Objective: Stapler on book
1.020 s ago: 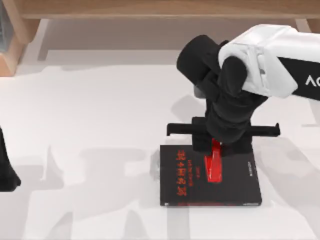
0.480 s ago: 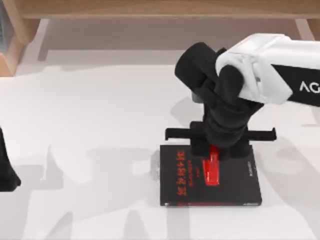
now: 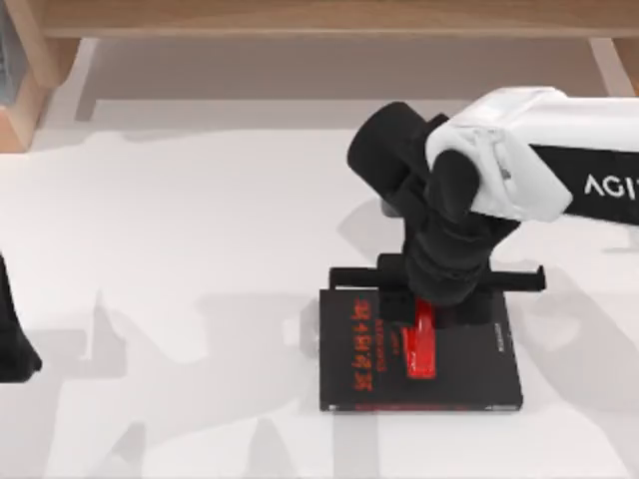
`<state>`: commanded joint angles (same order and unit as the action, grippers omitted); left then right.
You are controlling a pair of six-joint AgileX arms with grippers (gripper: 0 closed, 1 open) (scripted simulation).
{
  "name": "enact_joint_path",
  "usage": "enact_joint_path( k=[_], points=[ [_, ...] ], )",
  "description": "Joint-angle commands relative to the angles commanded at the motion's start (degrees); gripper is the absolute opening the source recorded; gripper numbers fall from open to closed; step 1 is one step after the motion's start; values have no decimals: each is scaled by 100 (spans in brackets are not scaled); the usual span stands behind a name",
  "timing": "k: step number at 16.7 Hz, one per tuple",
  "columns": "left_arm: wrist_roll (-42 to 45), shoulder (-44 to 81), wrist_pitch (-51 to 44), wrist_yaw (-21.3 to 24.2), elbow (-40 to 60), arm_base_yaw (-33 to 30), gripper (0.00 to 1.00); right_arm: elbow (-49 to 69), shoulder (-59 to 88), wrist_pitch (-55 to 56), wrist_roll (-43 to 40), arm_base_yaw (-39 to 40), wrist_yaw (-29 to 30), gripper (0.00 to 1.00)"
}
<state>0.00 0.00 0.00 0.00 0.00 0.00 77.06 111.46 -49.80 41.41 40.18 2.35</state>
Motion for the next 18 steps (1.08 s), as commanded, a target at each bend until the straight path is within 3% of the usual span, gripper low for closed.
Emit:
enact_joint_path(
  k=[12,18],
  points=[
    [0,0,0,0,0,0,100,0,0,0,0,0,0,98],
    [0,0,0,0,0,0,100,0,0,0,0,0,0,100]
  ],
)
